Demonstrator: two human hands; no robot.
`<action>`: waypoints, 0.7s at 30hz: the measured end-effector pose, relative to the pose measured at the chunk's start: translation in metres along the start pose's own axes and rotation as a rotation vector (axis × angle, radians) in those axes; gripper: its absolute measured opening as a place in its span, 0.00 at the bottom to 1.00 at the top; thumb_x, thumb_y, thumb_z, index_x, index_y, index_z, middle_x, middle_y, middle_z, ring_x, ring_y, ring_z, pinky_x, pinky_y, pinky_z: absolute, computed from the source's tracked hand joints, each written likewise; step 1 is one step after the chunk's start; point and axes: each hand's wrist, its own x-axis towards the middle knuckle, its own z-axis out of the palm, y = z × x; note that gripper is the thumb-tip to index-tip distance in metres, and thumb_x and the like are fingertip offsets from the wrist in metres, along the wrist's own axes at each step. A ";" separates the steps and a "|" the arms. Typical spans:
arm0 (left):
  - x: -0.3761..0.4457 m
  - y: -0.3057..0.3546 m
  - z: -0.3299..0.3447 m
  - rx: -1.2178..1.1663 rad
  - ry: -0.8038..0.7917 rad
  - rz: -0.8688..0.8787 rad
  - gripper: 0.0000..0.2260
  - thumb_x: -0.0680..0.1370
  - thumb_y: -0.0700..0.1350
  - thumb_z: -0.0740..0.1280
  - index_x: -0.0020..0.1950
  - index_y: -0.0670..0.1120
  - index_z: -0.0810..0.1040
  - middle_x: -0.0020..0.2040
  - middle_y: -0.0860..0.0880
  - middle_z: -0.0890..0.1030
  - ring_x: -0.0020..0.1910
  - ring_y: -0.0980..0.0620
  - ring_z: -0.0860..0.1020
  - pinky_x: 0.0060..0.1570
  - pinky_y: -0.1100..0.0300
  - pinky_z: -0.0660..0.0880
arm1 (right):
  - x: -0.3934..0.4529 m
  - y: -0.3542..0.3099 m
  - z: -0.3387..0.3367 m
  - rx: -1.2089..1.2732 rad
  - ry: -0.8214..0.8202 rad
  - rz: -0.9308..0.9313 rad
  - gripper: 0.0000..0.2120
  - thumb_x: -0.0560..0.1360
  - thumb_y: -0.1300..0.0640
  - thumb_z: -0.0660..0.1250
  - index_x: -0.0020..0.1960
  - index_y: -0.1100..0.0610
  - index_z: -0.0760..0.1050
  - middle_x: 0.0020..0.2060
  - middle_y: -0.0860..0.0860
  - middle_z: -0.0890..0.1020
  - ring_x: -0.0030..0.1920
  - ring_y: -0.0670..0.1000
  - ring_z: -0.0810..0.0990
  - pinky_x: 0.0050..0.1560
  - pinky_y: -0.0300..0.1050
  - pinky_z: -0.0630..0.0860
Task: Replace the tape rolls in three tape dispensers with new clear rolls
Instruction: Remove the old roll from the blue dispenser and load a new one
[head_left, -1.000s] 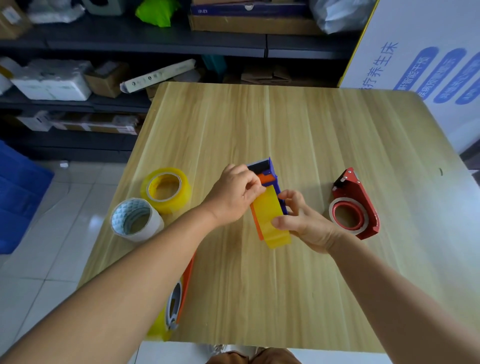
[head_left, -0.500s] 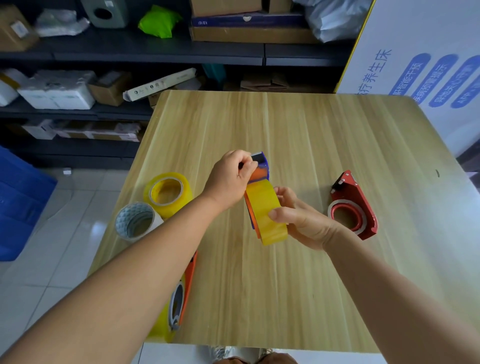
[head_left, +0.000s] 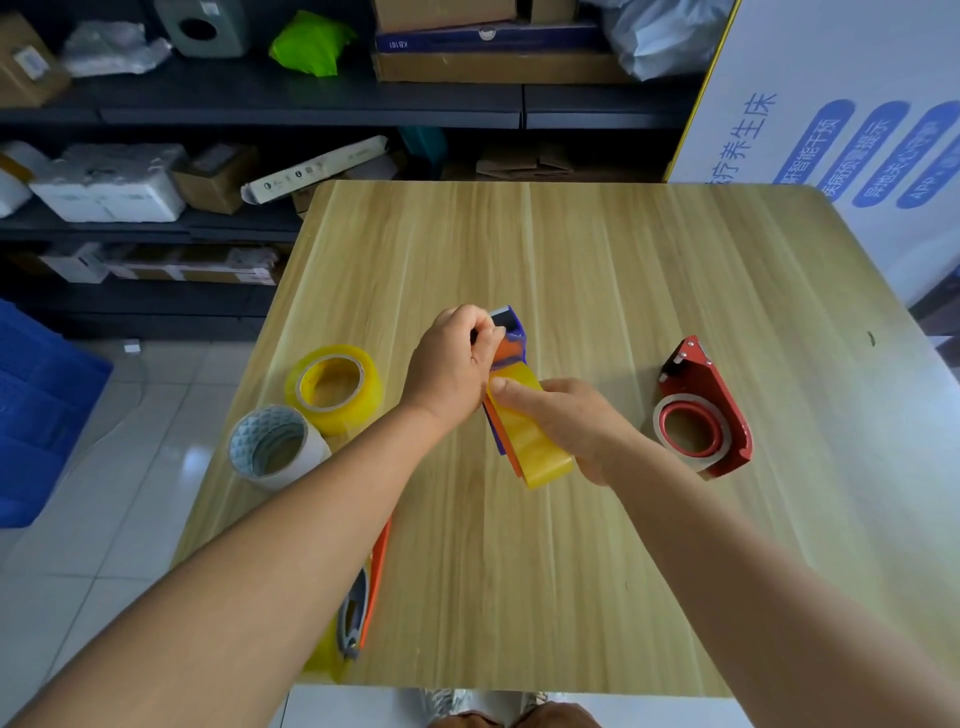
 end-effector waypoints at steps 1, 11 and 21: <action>0.002 0.001 -0.003 0.014 -0.015 -0.009 0.08 0.80 0.46 0.61 0.46 0.43 0.74 0.50 0.46 0.79 0.46 0.49 0.75 0.44 0.58 0.71 | 0.000 0.001 0.000 -0.001 -0.009 -0.008 0.27 0.61 0.33 0.72 0.46 0.54 0.79 0.46 0.55 0.84 0.47 0.55 0.82 0.51 0.51 0.77; 0.025 0.011 -0.026 0.148 -0.203 0.002 0.09 0.80 0.48 0.60 0.44 0.45 0.72 0.34 0.54 0.72 0.35 0.51 0.71 0.32 0.58 0.64 | -0.007 0.005 -0.002 0.079 -0.084 -0.042 0.21 0.65 0.42 0.72 0.51 0.55 0.80 0.49 0.58 0.84 0.46 0.56 0.82 0.53 0.55 0.78; 0.025 0.006 -0.032 -0.062 -0.329 -0.015 0.06 0.77 0.42 0.60 0.47 0.51 0.74 0.40 0.54 0.77 0.38 0.55 0.75 0.40 0.60 0.71 | -0.009 0.006 -0.004 0.088 -0.096 -0.034 0.14 0.72 0.48 0.70 0.52 0.57 0.79 0.43 0.55 0.83 0.40 0.52 0.81 0.44 0.47 0.76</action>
